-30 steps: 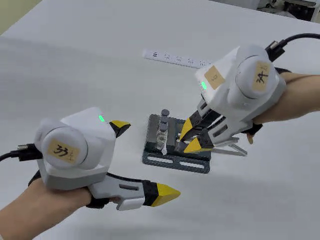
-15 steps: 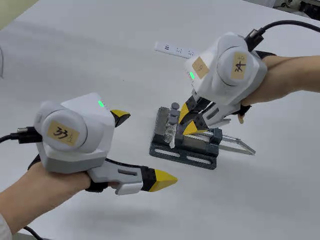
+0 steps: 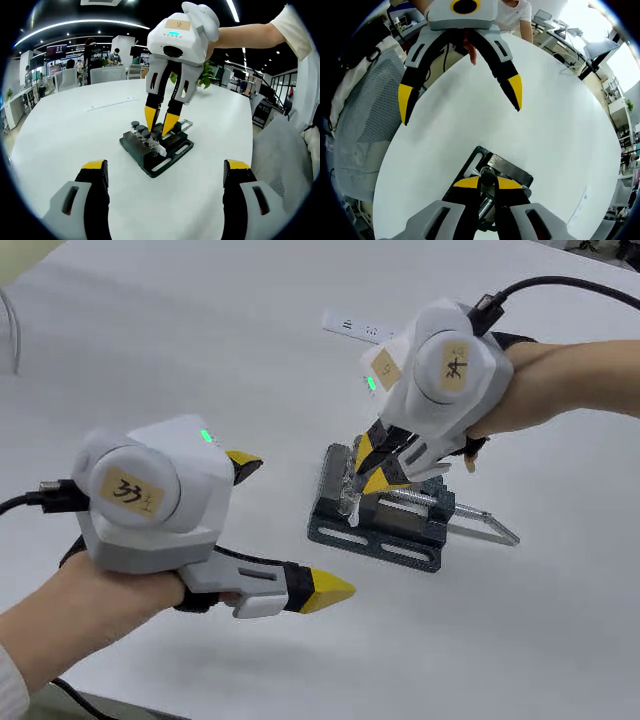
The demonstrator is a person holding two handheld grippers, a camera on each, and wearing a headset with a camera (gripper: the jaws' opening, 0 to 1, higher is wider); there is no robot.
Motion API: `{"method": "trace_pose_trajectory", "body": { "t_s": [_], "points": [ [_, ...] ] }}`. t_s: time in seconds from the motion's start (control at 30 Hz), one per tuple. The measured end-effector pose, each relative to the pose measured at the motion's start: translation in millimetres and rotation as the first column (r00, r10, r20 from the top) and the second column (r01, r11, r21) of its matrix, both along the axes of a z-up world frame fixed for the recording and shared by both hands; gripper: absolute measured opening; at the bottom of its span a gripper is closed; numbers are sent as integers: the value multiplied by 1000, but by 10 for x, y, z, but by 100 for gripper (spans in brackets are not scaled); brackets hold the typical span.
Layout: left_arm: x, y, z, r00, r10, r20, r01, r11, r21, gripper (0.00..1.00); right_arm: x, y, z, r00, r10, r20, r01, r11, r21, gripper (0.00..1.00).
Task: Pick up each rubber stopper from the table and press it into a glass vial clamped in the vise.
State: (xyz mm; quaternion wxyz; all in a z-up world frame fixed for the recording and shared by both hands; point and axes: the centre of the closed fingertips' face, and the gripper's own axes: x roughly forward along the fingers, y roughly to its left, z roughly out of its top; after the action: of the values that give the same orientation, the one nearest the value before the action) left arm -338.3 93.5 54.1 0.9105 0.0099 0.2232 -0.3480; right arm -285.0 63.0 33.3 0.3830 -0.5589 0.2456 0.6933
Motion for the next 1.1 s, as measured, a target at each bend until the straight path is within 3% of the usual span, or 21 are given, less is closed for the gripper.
{"method": "trace_pose_trajectory", "body": {
  "t_s": [1.1],
  "points": [
    [-57, 9, -40, 1000, 6, -23, -6, 1000, -21, 94, -15, 29, -44, 1000, 11, 5, -11, 1000, -29, 5]
  ]
}}
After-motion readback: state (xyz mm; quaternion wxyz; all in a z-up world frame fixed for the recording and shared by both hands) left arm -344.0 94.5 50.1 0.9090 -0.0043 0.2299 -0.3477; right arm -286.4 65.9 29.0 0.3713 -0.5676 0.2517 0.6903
